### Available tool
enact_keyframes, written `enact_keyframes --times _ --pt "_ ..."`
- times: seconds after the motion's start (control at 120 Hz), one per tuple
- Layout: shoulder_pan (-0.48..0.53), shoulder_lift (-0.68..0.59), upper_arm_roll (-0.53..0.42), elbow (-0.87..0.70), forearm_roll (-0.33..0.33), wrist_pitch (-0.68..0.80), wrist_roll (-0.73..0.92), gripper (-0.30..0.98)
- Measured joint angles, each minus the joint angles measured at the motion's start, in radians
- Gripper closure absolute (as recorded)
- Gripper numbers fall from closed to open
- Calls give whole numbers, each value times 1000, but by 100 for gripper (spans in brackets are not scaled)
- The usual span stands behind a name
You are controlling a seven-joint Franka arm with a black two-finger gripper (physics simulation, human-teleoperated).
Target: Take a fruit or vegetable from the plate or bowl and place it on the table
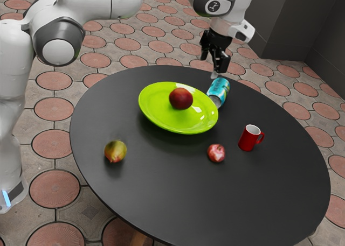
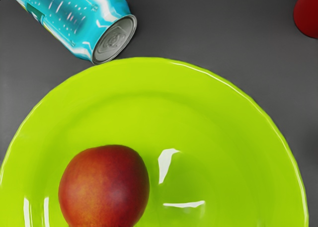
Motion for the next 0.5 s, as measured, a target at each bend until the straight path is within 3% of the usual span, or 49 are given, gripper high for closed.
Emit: enact_keyframes --times 0.217,0.375,0.5 --pt "0 7 -2 0 -7 14 -4 0" --pt "60 47 0 -1 -117 19 -14 0" --pt "59 60 -4 -13 -154 20 -30 0"
